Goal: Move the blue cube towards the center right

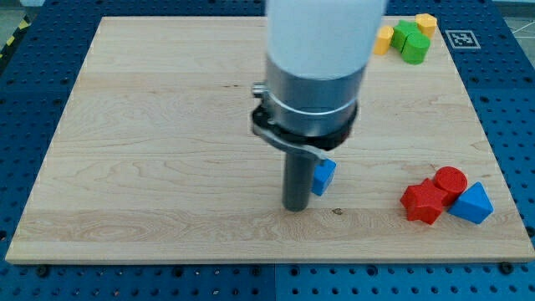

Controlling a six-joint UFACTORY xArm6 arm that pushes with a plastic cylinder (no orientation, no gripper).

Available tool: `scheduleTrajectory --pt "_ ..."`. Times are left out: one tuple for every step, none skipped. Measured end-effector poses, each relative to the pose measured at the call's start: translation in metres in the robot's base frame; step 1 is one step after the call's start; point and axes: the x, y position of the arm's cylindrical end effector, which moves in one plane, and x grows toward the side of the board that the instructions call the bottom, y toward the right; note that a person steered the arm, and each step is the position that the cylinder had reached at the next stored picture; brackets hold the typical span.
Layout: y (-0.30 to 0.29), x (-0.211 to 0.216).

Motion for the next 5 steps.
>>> scheduleTrajectory --pt "-0.011 -0.008" --pt "-0.003 -0.015" --pt "0.005 -0.015" --pt "0.043 -0.016" --pt "0.079 -0.022"
